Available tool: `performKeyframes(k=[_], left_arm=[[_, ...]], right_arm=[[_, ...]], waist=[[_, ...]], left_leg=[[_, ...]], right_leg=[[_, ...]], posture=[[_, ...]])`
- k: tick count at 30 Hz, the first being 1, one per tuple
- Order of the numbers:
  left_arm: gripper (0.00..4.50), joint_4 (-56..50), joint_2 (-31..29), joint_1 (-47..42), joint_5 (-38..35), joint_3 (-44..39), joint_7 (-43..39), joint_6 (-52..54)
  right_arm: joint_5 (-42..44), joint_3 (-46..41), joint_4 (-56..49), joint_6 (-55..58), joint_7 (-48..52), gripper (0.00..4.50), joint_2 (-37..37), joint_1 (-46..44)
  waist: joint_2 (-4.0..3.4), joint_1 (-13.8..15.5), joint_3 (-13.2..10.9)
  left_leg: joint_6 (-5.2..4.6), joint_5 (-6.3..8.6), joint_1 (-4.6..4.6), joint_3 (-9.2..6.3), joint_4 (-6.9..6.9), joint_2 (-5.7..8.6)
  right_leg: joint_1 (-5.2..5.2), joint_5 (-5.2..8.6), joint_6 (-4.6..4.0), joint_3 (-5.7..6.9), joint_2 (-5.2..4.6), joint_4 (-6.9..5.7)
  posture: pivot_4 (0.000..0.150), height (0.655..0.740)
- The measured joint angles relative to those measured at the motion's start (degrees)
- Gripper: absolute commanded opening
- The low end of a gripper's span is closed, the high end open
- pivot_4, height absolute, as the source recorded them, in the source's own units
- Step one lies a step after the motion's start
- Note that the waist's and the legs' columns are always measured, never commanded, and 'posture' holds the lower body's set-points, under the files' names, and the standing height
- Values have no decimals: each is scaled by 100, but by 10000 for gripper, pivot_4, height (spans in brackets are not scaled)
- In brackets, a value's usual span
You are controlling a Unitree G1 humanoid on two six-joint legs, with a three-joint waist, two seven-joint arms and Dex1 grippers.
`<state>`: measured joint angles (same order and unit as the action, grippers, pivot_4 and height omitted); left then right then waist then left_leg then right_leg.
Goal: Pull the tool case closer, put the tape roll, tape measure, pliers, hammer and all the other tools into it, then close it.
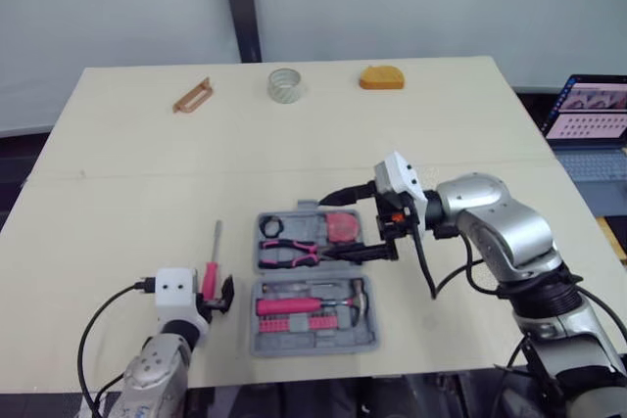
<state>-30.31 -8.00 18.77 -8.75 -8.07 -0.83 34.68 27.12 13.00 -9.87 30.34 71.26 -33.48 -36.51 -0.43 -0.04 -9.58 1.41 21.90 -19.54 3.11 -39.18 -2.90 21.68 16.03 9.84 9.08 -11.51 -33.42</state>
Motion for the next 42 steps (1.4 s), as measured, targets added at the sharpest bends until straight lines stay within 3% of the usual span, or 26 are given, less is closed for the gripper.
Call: performKeyframes(k=[13, 16, 22, 35, 38, 42], left_arm=[[45000, 208, -85, -235, 11, -4, -65, 200], [36357, 269, -79, -264, 17, -4, -69, 179], [6494, 430, -76, -350, 84, -105, -49, 51], [6609, 822, -448, -560, 162, -40, -438, -383], [6609, 892, -769, -660, 195, -30, -699, -409], [6609, 872, -1765, -736, 169, -136, -1469, -499]], right_arm=[[59, -53, -101, 124, -105, 44759, -70, 117], [59, -53, -97, 119, -120, 45000, -70, 116], [127, -193, -96, 226, -179, 45000, -71, 116], [259, -275, -80, 208, -201, 45000, -70, 113], [259, -419, -14, 91, -171, 45000, -148, 112], [228, -493, 131, -79, 7, 45000, -457, 117]], waist=[[-2, 14, 1], [-4, 16, 2], [-7, 69, 4], [-9, 143, 4], [-7, 136, 2], [2, 117, -3]], left_leg=[[1, 0, 5, 1, 0, 0], [1, 0, 6, 1, 0, 0], [0, 0, 5, 1, -1, 1], [2, -2, 6, 1, -3, 1], [2, -2, 1, 1, -3, 1], [2, -2, -21, 3, 1, 0]], right_leg=[[-2, 0, 0, -1, -1, -4], [-2, 0, 0, -1, -1, -4], [-4, 0, 0, -2, -2, -2], [-4, -2, -4, -1, -1, -4], [-1, -2, -4, 0, 0, -2], [29, -2, -4, 0, 2, -3]], posture=[[1500, 7400], [1500, 7400], [1500, 7400], [1500, 7400], [1500, 7400], [1500, 7400]])
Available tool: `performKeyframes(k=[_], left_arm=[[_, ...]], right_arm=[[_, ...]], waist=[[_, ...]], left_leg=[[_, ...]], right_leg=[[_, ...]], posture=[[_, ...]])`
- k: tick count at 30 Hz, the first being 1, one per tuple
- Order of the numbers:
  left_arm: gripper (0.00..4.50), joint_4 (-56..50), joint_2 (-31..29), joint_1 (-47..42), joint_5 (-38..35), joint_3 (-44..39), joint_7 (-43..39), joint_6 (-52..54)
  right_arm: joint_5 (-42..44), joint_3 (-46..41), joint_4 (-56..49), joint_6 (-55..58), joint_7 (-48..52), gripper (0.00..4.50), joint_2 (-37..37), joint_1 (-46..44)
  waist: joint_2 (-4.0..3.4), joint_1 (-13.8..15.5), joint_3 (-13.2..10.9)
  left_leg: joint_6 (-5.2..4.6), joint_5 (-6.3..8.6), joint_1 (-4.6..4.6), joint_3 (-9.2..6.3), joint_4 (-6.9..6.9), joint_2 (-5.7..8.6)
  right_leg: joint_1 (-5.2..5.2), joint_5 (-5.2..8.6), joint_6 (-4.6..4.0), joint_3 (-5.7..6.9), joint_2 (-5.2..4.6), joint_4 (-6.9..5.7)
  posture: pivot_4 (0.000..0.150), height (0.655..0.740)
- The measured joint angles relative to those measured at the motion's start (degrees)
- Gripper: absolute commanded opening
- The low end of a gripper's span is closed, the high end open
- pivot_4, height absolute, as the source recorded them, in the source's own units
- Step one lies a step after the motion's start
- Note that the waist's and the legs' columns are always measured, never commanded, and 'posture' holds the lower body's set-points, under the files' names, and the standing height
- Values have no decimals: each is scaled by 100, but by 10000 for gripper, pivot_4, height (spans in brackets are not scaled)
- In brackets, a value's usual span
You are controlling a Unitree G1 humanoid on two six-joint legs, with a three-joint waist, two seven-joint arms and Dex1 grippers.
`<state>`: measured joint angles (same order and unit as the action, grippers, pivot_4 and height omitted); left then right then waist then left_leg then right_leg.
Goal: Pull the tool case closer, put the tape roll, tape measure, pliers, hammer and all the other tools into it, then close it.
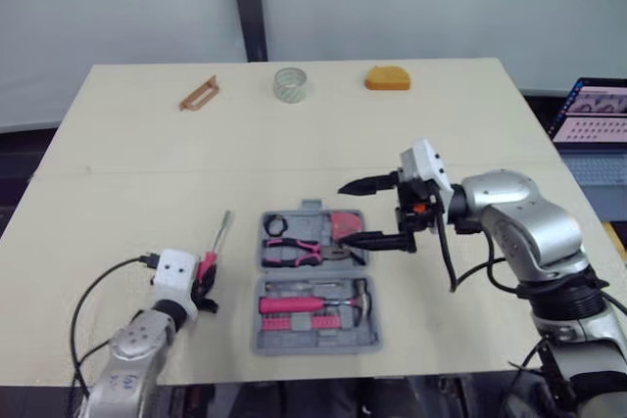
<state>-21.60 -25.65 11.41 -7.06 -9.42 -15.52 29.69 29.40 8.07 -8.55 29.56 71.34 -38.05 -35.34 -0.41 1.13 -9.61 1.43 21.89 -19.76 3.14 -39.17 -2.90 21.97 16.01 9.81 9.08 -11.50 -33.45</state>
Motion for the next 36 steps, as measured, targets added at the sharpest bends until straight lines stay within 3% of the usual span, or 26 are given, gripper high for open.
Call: performKeyframes(k=[8, 13, 22, 36], left_arm=[[6609, -17, -1872, -710, -564, -400, -1999, -390], [6609, -54, -2680, -1364, -856, -41, -3204, -465], [6609, -669, -3147, -1693, -1231, 972, -4326, 169], [6609, -1365, -3116, -1309, -1255, 1748, -4280, 718]], right_arm=[[-95, 0, 39, -323, 284, 45000, -356, 420], [-175, -16, -45, -461, 424, 45000, -717, 812], [-165, -219, -527, -586, 542, 45000, -1233, 1552], [42, -676, -1343, -325, 491, 45000, -1577, 2667]], waist=[[5, 6, -5], [7, 9, -7], [15, -43, -27], [22, 25, -31]], left_leg=[[3, -2, -52, 10, -2, 0], [3, -2, -51, 14, 0, 0], [3, -2, -49, 23, -1, -1], [3, -2, -49, 23, -11, -1]], right_leg=[[56, -1, 1, 4, -1, -7], [56, -2, 2, 3, -1, -5], [60, -2, 2, -2, -1, -10], [57, -3, 0, -6, -1, -13]], posture=[[1500, 7400], [1500, 7400], [1500, 7400], [1500, 7400]])
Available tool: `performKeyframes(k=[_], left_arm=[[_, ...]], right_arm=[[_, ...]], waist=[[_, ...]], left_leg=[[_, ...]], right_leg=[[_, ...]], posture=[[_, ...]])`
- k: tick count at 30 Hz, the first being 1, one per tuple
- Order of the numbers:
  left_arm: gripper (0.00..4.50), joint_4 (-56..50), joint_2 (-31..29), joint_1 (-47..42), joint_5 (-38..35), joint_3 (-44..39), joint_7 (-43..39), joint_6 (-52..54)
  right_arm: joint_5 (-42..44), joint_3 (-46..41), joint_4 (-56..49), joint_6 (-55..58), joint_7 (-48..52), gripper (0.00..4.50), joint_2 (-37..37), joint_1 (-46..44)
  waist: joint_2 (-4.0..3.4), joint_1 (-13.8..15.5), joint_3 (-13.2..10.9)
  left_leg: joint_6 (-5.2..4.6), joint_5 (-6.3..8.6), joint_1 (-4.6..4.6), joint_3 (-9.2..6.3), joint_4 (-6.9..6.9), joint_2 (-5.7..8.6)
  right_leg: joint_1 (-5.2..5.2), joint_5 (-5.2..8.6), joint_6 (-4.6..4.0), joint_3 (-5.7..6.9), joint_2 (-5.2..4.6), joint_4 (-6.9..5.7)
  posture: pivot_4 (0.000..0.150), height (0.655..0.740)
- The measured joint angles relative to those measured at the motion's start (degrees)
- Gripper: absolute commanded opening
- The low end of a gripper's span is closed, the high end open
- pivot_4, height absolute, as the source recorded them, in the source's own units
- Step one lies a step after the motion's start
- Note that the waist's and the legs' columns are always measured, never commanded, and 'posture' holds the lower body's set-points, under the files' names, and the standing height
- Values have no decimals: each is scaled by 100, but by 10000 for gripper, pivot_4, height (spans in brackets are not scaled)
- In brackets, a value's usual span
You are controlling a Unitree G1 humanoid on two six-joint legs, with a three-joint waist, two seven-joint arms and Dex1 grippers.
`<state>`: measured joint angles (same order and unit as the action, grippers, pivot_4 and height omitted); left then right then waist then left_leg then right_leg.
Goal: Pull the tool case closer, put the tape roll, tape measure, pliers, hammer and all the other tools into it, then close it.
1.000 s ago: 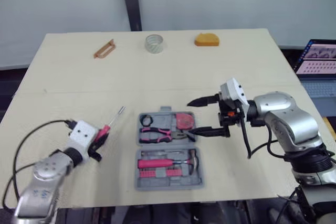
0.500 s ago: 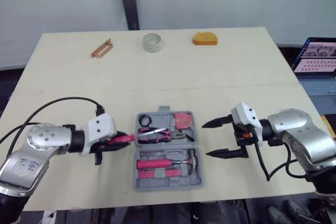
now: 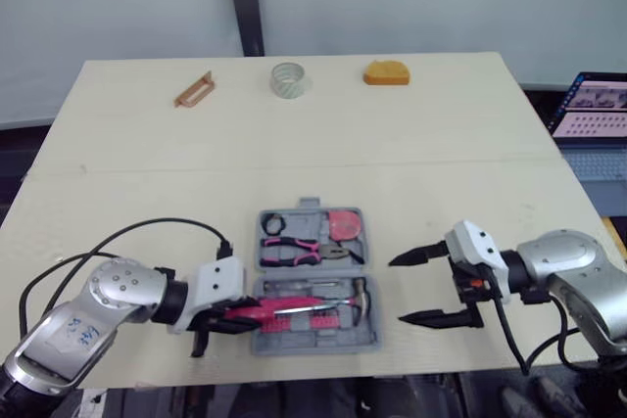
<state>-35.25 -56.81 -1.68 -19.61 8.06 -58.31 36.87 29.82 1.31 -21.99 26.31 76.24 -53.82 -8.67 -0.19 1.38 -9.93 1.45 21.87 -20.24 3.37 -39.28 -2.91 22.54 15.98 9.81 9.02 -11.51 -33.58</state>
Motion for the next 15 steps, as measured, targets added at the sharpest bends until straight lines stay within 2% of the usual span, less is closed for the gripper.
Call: performKeyframes(k=[6, 15], left_arm=[[6609, -33, 14, 43, 172, 224, 118, -17], [6609, -31, 338, 31, 306, 727, 280, 18]], right_arm=[[62, -56, -72, 54, -11, 45000, -1, 161], [96, -74, -100, 132, -38, 45000, -1, 218]], waist=[[1, 2, -1], [2, 4, -1]], left_leg=[[0, 0, 1, 0, -4, 0], [0, 0, 1, 0, -12, 0]], right_leg=[[0, -1, -1, -1, 0, -3], [-2, -1, -2, -2, 0, -8]], posture=[[1500, 7400], [1500, 7400]])
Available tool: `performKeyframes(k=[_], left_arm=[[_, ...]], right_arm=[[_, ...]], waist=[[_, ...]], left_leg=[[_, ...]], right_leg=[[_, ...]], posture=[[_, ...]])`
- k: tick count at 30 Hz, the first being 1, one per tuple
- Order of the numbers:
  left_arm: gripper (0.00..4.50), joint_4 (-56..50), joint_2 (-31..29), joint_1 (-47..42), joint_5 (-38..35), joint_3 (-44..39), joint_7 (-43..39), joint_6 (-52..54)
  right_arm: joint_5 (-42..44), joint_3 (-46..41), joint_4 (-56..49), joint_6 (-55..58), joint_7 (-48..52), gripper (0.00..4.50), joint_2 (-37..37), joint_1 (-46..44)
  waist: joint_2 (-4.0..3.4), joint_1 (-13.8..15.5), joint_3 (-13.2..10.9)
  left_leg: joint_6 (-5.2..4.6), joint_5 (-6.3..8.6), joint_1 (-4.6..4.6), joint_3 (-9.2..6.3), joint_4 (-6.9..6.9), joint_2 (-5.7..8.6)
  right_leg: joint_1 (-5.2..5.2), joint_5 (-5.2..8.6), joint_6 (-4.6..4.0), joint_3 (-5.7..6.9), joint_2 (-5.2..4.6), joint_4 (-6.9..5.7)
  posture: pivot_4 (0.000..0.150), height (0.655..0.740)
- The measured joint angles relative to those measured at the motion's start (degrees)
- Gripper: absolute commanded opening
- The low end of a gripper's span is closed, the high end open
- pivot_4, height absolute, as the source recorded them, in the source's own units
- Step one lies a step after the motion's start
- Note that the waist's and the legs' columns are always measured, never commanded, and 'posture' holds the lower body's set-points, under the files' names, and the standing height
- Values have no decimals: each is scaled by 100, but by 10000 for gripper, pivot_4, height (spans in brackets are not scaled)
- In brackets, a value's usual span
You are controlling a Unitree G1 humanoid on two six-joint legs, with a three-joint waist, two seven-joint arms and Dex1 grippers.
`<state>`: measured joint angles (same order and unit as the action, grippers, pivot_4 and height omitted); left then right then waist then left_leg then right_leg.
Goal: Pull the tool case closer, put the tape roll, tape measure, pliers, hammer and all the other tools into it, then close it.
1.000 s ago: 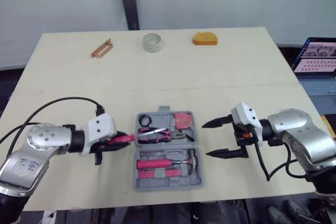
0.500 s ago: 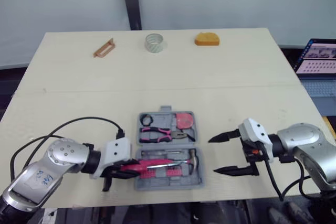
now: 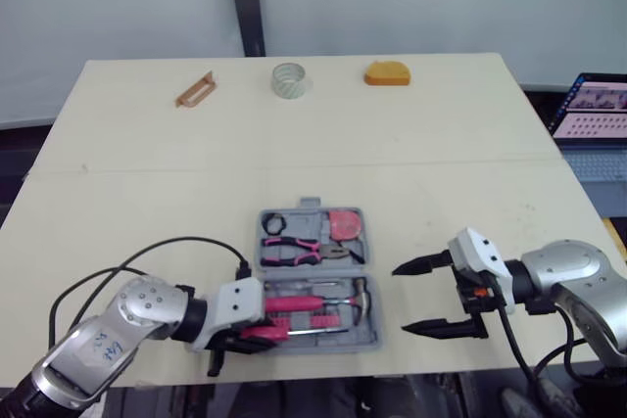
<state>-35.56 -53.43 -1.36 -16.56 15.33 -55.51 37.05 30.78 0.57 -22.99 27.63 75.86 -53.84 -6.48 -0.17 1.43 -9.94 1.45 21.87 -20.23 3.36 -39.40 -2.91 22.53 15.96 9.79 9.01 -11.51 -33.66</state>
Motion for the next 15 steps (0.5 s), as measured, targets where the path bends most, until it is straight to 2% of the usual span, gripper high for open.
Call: performKeyframes(k=[15], left_arm=[[6609, 30, 364, -662, 310, 636, 269, 599]], right_arm=[[85, -1, -170, 277, -58, 45000, -8, -99]], waist=[[1, 10, 0]], left_leg=[[-4, 2, -4, -2, -26, 0]], right_leg=[[-3, -3, -2, -4, -1, -13]], posture=[[1500, 7400]])
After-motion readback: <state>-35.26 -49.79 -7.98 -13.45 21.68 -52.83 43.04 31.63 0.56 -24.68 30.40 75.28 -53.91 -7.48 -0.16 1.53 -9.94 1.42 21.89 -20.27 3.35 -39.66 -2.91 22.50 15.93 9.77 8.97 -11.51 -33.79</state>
